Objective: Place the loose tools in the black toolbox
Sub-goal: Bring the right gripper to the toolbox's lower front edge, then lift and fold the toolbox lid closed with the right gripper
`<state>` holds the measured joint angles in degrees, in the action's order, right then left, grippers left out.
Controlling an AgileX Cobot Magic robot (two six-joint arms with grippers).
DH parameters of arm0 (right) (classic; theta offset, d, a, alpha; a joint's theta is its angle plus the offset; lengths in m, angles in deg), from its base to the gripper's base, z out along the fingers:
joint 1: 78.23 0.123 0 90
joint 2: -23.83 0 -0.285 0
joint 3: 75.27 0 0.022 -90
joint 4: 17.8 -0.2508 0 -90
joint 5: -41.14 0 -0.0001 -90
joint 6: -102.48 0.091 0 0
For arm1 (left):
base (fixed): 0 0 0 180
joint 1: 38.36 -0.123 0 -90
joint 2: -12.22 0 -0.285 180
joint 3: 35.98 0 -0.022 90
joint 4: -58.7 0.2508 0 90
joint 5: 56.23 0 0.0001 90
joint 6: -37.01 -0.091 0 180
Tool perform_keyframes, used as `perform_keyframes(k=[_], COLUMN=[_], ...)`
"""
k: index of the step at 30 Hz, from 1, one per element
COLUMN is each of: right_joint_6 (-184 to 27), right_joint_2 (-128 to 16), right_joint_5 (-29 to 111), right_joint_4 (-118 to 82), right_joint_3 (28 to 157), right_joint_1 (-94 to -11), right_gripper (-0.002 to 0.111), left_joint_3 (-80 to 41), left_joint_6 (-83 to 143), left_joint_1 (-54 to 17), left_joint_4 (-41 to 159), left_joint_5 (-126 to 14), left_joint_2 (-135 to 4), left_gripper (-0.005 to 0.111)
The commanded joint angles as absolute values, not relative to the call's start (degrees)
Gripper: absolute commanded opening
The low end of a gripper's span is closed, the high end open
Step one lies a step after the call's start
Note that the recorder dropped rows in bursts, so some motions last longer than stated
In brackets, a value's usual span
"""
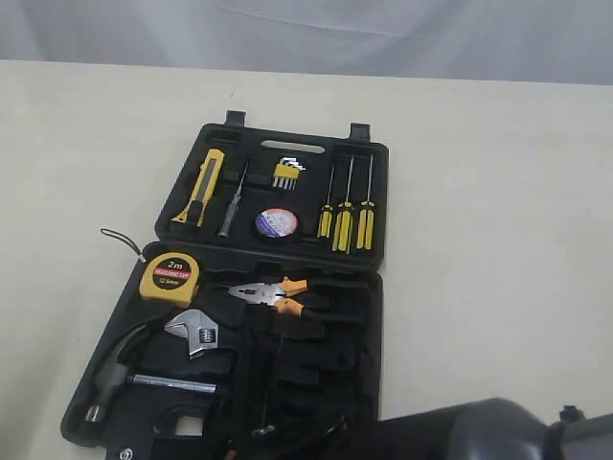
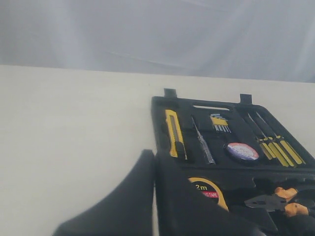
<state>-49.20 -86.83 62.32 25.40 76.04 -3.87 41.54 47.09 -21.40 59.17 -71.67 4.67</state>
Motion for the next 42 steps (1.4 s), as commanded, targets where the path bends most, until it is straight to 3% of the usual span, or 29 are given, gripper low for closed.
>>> perform_keyframes(k=[1,18,20,24,36,37,42], right_joint_6=[-45.14,-40.92,-40.92,-40.92,-38.31,-37.29,-37.29], right_joint_2=[-87.01,-91.65,-92.71,-92.58,-76.44,-76.06,-73.98], right_joint_5=[62.5,58.52,58.8,61.8,72.78,70.69,70.97], right_joint_4=[29.74,31.6,31.74,31.83,25.73,22.82,22.27], right_joint_3=[76.18,76.18,76.18,76.18,84.84,76.08,76.08], right_joint_1=[-4.29,-5.67,-5.67,-5.67,6.01,-55.51,-55.51], right_gripper=[0.048,0.048,0.041,0.0,-0.001,0.065,0.065], left_joint_3=[41.24,41.24,41.24,41.24,41.24,41.24,41.24], left_joint_6=[47.06,47.06,47.06,47.06,47.06,47.06,47.06], left_joint_1=[-21.13,-21.13,-21.13,-21.13,-21.13,-21.13,-21.13], left_joint_4=[58.7,58.7,58.7,58.7,58.7,58.7,58.7], left_joint_5=[-71.85,-71.85,-71.85,-71.85,-71.85,-71.85,-71.85], left_joint_2=[4.44,4.44,4.44,4.44,4.44,4.44,4.44], left_gripper=[0.0,0.0,0.0,0.0,0.0,0.0,0.0])
